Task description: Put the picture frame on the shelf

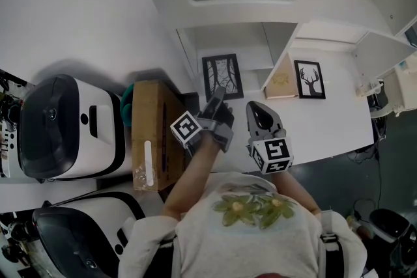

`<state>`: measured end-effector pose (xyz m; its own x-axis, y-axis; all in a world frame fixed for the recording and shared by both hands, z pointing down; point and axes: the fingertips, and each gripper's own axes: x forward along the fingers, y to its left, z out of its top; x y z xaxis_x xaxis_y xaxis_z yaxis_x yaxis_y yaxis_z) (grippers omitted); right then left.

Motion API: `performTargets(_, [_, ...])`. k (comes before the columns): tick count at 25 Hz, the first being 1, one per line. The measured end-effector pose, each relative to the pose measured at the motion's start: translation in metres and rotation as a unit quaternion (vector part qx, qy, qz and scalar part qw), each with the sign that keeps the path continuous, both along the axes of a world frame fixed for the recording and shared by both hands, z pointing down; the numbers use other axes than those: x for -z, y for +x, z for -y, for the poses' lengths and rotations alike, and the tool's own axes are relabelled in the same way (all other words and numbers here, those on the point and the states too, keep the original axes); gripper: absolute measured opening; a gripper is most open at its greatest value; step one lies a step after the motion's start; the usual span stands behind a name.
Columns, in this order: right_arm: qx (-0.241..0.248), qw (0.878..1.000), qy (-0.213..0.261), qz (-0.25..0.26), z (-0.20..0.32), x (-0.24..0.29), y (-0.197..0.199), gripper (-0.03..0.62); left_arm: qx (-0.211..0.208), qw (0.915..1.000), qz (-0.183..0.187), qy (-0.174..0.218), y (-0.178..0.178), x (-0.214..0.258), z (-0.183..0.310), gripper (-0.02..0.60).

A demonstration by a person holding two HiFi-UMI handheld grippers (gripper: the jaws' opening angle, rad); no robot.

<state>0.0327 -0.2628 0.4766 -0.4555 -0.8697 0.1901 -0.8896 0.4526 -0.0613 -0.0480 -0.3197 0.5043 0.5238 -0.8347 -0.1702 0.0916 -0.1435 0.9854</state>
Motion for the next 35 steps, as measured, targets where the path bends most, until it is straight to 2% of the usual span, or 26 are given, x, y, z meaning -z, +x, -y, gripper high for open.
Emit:
performTargets(14, [0.011, 1.0, -0.004, -0.008, 0.007, -0.006, -0.008, 0.032, -0.001, 1.0, -0.007, -0.005, 0.0, -0.005, 0.013, 0.074])
performTargets(35, [0.01, 1.0, -0.011, -0.016, 0.009, -0.011, -0.012, 0.032, -0.014, 0.9997, -0.014, 0.017, -0.001, -0.004, 0.027, 0.074])
